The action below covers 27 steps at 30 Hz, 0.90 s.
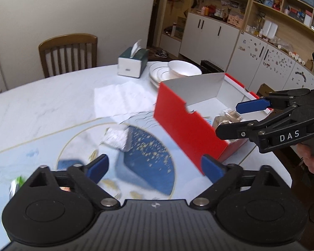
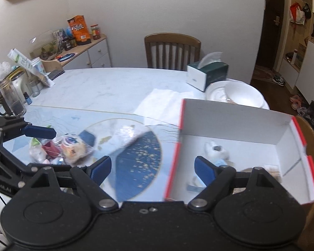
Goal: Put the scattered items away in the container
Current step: 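Move both tools back to the pile of items on the table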
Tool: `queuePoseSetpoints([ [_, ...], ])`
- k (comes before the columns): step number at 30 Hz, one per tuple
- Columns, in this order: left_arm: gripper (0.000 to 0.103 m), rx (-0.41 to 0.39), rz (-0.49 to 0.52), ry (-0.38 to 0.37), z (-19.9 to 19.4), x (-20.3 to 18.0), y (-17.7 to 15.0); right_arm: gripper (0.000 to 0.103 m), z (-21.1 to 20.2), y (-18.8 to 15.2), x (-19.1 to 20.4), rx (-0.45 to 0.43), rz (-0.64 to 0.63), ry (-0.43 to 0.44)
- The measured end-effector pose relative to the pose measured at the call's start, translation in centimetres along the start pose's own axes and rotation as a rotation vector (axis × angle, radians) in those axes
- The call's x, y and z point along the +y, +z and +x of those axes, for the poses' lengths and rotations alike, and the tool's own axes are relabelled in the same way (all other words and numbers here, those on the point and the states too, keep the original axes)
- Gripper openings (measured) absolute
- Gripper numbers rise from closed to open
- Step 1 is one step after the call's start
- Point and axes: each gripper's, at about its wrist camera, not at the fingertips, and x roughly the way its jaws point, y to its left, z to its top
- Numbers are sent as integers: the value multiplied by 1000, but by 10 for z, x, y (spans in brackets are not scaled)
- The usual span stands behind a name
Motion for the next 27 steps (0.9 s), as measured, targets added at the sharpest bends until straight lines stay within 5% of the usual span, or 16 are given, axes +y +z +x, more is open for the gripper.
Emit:
queuePoseSetpoints([
  [27, 102, 62, -141, 243, -18, 163, -57, 87, 79, 12, 112, 50, -82, 86],
])
